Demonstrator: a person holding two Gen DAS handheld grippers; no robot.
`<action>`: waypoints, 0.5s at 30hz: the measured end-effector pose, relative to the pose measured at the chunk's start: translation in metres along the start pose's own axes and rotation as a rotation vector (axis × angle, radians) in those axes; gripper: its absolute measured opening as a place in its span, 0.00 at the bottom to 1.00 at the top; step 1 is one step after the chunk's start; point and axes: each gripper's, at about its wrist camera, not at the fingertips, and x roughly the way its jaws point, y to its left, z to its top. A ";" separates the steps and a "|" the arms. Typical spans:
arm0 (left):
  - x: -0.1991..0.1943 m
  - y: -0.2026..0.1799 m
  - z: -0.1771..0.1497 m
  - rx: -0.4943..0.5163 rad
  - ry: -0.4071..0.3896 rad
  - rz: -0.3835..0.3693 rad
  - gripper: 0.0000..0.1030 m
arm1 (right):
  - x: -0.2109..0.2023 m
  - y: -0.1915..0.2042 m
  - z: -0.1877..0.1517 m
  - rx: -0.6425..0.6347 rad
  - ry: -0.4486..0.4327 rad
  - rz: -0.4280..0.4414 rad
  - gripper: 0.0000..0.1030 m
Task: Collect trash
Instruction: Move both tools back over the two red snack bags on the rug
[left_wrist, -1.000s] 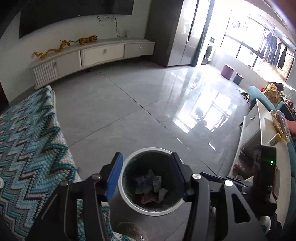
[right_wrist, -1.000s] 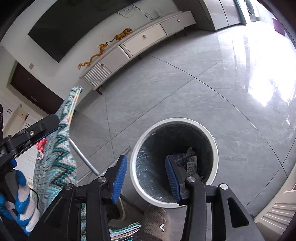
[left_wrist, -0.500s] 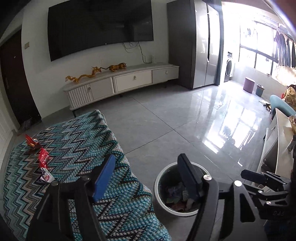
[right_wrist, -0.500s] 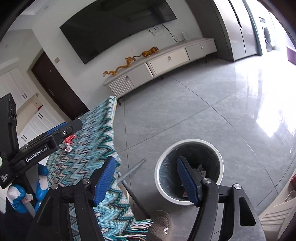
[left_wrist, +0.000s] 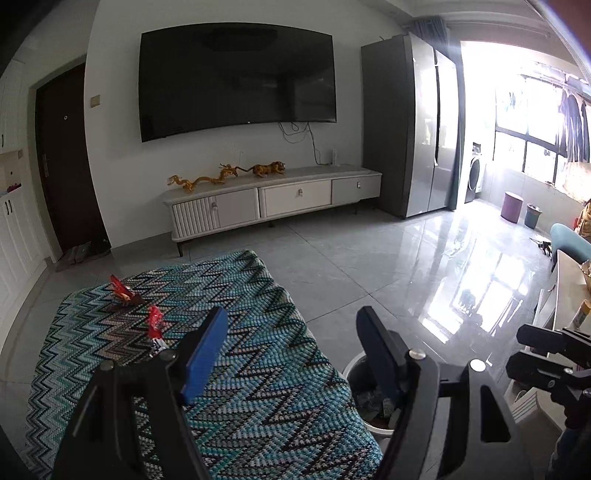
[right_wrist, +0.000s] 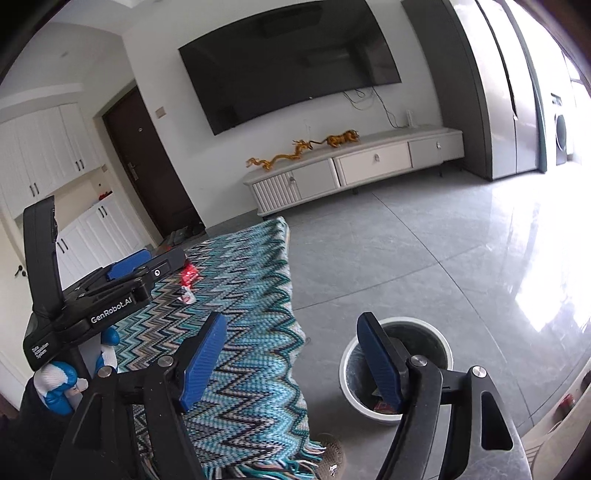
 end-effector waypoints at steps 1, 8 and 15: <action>-0.004 0.006 0.001 -0.004 -0.008 0.005 0.69 | -0.003 0.004 0.001 -0.011 -0.005 0.003 0.69; -0.035 0.078 0.027 -0.041 -0.058 0.072 0.73 | -0.030 0.056 0.026 -0.120 -0.043 0.044 0.72; -0.046 0.176 0.064 -0.142 -0.091 0.186 0.74 | -0.021 0.113 0.070 -0.218 -0.047 0.155 0.74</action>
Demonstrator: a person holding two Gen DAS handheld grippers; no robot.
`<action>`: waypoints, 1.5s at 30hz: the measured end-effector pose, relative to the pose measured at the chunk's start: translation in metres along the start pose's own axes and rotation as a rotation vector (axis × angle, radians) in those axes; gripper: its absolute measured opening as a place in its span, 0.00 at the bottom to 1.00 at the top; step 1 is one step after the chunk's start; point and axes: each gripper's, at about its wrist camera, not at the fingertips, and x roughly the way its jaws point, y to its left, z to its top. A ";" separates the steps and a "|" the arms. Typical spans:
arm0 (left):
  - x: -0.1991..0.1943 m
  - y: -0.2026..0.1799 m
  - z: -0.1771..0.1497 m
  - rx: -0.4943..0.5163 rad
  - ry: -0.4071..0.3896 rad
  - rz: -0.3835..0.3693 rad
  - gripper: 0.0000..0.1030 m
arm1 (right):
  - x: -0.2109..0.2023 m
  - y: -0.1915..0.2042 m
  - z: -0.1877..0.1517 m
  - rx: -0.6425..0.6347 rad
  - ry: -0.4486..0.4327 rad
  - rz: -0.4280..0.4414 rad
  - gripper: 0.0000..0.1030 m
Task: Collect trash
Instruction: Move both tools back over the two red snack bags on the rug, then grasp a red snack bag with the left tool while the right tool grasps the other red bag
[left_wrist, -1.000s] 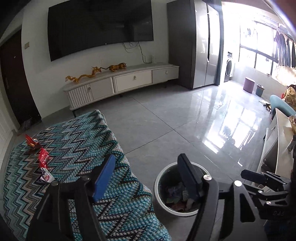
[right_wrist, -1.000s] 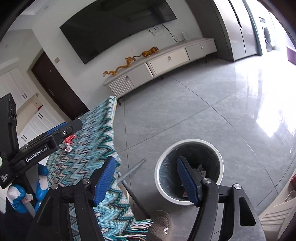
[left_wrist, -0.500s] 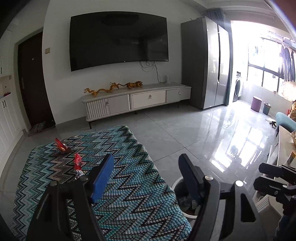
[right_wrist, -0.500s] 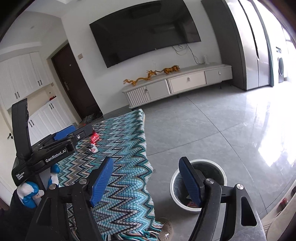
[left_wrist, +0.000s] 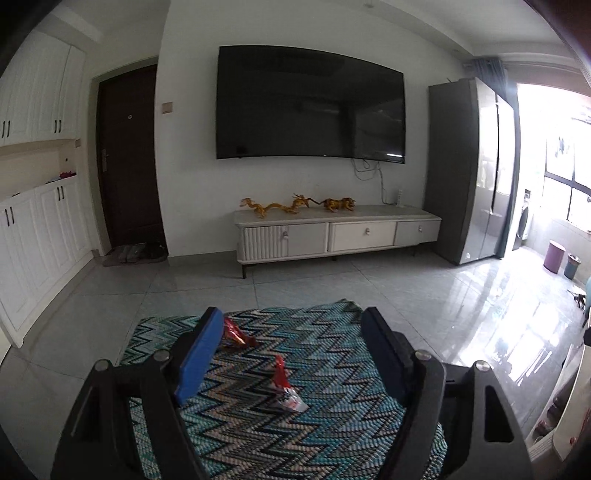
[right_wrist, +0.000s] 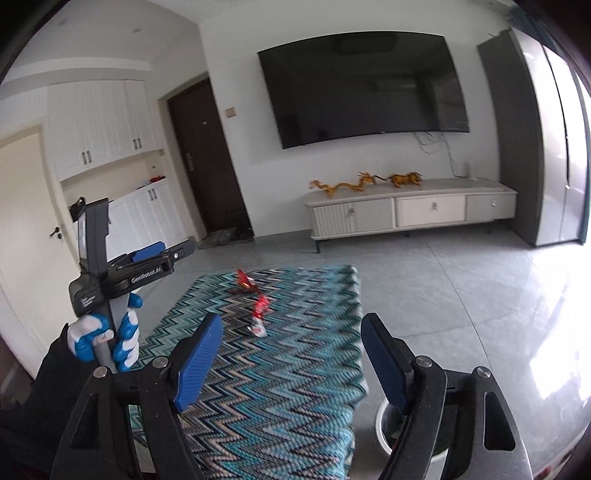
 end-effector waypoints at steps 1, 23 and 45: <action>0.005 0.013 0.006 -0.019 0.005 0.002 0.74 | 0.007 0.004 0.006 -0.009 0.004 0.014 0.74; 0.278 0.104 -0.071 -0.291 0.234 0.153 0.80 | 0.330 0.023 -0.035 -0.040 0.310 0.188 0.76; 0.317 0.114 -0.113 -0.305 0.375 0.048 0.15 | 0.395 0.036 -0.088 -0.003 0.473 0.308 0.16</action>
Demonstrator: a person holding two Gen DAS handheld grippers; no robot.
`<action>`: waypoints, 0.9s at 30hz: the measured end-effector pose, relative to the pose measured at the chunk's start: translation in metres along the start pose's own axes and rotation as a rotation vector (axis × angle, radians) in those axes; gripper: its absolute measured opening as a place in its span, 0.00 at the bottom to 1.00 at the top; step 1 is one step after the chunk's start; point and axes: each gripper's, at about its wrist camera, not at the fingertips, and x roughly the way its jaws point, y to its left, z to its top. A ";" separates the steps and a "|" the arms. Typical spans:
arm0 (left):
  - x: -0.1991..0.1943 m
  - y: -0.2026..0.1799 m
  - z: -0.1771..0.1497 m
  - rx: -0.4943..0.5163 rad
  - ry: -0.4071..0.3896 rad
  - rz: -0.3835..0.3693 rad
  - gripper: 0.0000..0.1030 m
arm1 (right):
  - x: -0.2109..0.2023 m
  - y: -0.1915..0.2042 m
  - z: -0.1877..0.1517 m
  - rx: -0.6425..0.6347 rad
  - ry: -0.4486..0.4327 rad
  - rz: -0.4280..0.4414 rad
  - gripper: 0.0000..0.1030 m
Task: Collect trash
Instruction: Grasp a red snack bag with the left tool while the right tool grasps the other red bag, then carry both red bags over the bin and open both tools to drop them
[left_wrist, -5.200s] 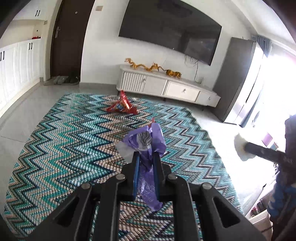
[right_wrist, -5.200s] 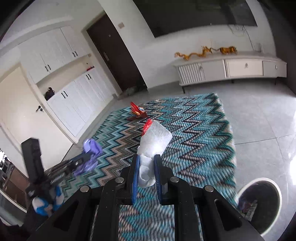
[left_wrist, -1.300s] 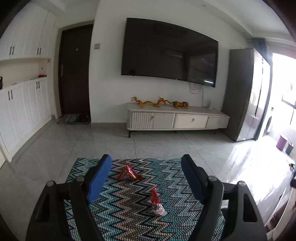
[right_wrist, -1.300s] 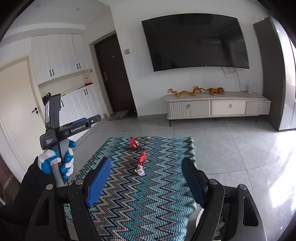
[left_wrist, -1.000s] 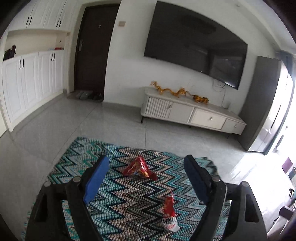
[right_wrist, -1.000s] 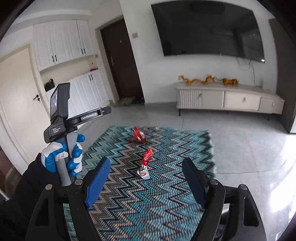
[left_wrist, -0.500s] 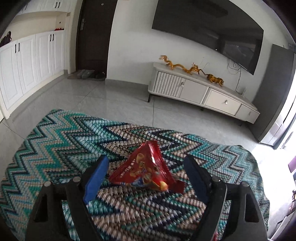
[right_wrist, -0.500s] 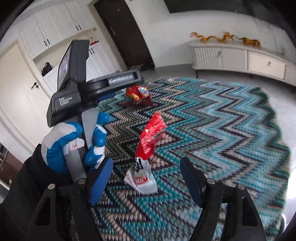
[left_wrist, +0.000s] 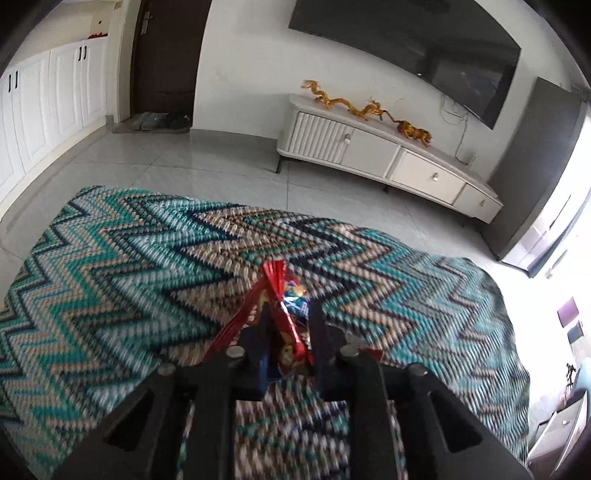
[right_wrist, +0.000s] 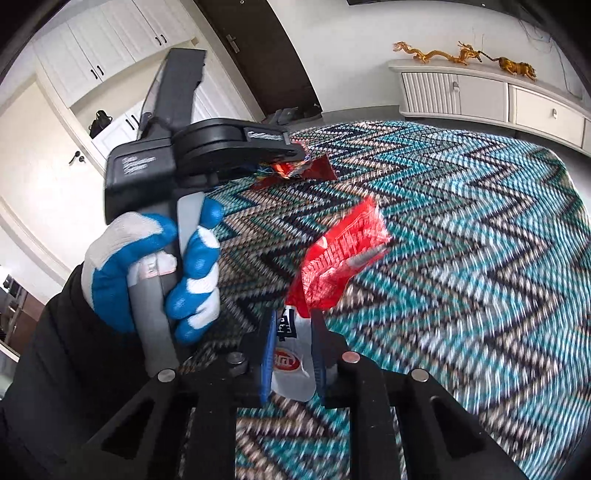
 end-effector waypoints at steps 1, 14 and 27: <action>-0.007 -0.001 -0.003 0.005 -0.002 -0.005 0.12 | -0.004 0.001 -0.003 0.005 -0.003 0.007 0.14; -0.176 -0.024 -0.044 0.075 -0.158 -0.106 0.10 | -0.128 0.039 -0.059 0.002 -0.130 0.048 0.09; -0.313 -0.090 -0.090 0.187 -0.312 -0.257 0.10 | -0.286 0.078 -0.129 -0.009 -0.329 -0.073 0.09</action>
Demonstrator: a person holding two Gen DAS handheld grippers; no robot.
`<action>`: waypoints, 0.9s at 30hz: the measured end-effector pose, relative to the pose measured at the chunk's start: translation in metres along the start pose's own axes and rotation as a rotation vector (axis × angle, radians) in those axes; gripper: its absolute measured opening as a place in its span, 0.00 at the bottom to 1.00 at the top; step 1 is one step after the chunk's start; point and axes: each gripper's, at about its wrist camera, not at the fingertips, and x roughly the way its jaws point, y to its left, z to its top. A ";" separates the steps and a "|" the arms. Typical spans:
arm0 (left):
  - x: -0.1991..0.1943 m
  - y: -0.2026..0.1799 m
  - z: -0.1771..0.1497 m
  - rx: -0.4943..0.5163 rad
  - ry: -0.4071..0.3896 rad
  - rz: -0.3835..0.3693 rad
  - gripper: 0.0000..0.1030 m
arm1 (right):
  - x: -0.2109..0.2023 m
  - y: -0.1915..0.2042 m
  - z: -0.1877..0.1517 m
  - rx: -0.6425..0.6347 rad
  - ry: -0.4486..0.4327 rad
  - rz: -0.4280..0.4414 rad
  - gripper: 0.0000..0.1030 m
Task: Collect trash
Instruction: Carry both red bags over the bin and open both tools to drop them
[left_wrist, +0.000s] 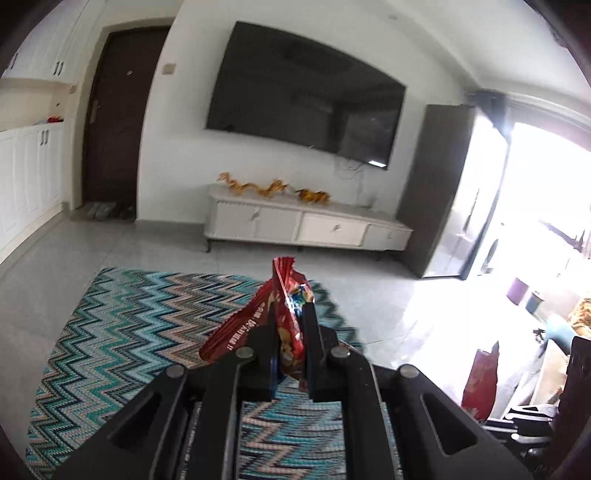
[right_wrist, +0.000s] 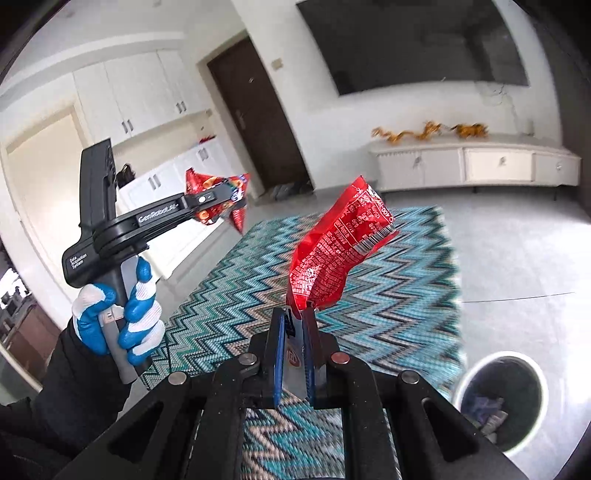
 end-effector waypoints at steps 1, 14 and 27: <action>-0.003 -0.009 0.000 0.004 -0.006 -0.018 0.10 | -0.013 -0.001 -0.002 0.003 -0.016 -0.017 0.09; 0.012 -0.137 -0.013 0.152 0.055 -0.201 0.10 | -0.120 -0.069 -0.044 0.157 -0.124 -0.196 0.09; 0.151 -0.231 -0.091 0.315 0.367 -0.230 0.10 | -0.070 -0.196 -0.069 0.380 -0.025 -0.265 0.09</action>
